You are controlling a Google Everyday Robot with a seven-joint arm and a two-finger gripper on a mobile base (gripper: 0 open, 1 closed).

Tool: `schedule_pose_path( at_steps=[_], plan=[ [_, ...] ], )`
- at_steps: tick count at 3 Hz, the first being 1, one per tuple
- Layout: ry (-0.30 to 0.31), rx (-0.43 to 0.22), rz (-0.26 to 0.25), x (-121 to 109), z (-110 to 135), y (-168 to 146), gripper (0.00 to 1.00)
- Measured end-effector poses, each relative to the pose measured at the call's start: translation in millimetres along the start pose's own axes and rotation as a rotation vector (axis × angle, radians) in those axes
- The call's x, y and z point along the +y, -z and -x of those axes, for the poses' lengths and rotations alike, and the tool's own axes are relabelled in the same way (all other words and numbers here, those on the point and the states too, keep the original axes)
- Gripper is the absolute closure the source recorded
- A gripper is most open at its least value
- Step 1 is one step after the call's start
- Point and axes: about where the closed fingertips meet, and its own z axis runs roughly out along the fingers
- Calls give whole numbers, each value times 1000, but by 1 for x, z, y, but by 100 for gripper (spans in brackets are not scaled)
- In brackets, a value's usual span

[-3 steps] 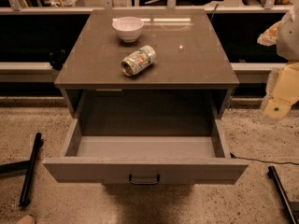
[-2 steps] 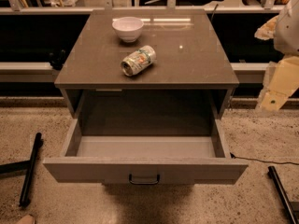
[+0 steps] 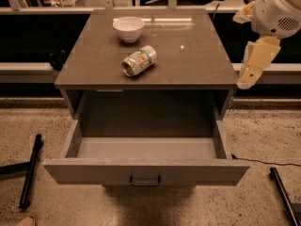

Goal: Place 7up can into top drawer

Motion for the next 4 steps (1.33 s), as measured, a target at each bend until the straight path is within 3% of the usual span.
schedule_pose_path(
  at_steps=[1,2,4],
  plan=[
    [93,-72,21,-40,26,-42,0],
    [94,-72,21,-40,26,-42,0],
    [315,-96,8,-70,82,-80,0]
  ],
)
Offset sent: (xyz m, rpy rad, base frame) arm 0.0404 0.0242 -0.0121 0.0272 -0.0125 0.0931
